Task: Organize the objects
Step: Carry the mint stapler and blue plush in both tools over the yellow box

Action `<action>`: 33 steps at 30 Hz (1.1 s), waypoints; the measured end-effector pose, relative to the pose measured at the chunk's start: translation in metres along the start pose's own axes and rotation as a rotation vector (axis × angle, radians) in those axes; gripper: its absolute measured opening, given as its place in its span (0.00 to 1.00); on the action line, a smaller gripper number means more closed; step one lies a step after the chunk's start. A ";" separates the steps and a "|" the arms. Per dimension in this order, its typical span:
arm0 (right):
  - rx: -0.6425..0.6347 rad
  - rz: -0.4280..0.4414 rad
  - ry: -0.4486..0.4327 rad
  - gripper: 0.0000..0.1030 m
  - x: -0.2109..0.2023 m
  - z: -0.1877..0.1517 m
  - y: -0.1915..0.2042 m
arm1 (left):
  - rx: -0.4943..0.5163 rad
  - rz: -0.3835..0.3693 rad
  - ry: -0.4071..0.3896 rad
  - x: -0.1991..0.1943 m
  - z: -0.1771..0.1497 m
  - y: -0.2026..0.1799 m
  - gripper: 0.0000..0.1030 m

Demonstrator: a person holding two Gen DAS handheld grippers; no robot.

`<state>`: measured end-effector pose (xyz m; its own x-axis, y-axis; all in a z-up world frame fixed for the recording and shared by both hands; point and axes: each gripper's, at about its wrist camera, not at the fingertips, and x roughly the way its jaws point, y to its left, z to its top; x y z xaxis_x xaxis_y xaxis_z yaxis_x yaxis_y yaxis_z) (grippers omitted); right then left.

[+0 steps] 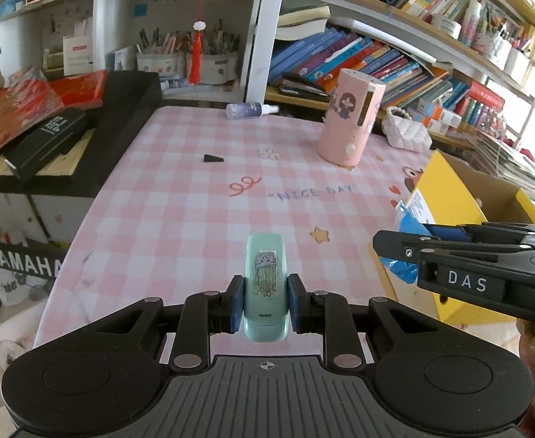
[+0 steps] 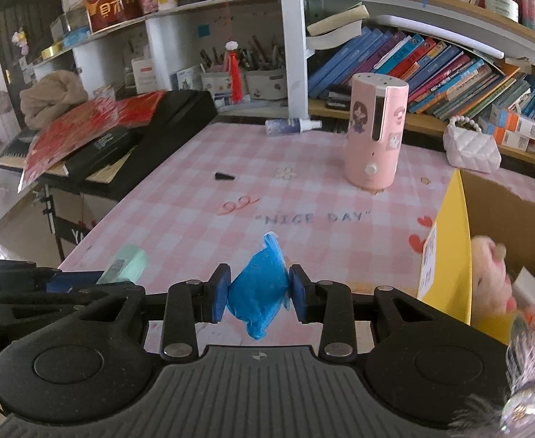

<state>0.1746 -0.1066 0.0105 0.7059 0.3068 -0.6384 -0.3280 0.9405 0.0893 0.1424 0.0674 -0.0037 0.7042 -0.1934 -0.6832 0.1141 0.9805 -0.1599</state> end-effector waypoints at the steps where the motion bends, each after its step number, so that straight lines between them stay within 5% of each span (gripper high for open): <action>1: 0.001 -0.001 0.002 0.32 -0.003 -0.004 0.003 | 0.001 0.000 -0.001 -0.005 -0.004 0.001 0.22; 33: 0.159 -0.060 0.028 0.32 -0.110 -0.116 0.058 | 0.127 -0.063 0.031 -0.107 -0.103 -0.010 0.22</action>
<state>0.0045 -0.1029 -0.0027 0.7028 0.2476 -0.6669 -0.1812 0.9689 0.1688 -0.0061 0.0750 -0.0025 0.6715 -0.2533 -0.6963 0.2461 0.9627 -0.1129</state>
